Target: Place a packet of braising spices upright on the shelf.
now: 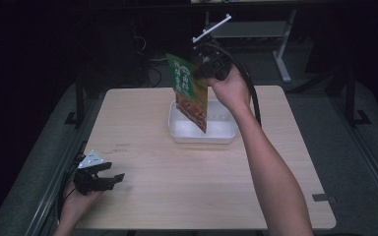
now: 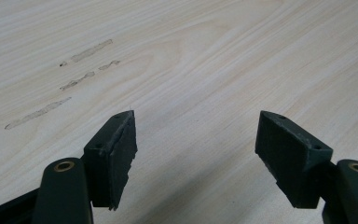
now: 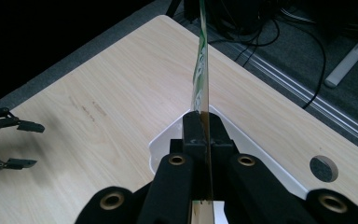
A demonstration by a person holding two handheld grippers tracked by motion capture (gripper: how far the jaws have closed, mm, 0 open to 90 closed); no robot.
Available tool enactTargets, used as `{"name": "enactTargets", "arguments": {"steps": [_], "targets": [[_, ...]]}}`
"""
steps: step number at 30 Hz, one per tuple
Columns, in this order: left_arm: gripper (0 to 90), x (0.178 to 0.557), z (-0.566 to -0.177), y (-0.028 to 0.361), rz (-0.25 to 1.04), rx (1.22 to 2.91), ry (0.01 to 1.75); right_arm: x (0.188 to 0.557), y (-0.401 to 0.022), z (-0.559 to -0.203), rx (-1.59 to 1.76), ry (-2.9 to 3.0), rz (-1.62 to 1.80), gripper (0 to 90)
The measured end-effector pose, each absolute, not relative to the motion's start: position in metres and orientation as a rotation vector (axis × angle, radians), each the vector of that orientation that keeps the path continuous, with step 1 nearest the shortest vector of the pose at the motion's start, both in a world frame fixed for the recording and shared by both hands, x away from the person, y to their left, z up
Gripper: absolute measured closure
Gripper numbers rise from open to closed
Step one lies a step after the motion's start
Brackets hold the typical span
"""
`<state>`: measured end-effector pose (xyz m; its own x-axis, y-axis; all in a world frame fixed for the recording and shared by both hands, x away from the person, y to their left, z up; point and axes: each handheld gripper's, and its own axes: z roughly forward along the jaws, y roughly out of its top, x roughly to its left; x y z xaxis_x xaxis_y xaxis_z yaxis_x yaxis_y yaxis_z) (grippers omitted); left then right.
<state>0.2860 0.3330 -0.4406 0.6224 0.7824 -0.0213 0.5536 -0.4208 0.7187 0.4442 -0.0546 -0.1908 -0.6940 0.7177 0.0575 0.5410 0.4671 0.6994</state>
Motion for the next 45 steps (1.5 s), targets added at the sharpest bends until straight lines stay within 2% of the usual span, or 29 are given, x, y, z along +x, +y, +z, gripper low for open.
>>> {"name": "enactTargets", "arguments": {"steps": [45], "targets": [[28.8,0.285,-0.439,0.333,0.42,2.122,1.039,0.465,-0.03,-0.228,1.101,2.45,0.999,90.0]]}}
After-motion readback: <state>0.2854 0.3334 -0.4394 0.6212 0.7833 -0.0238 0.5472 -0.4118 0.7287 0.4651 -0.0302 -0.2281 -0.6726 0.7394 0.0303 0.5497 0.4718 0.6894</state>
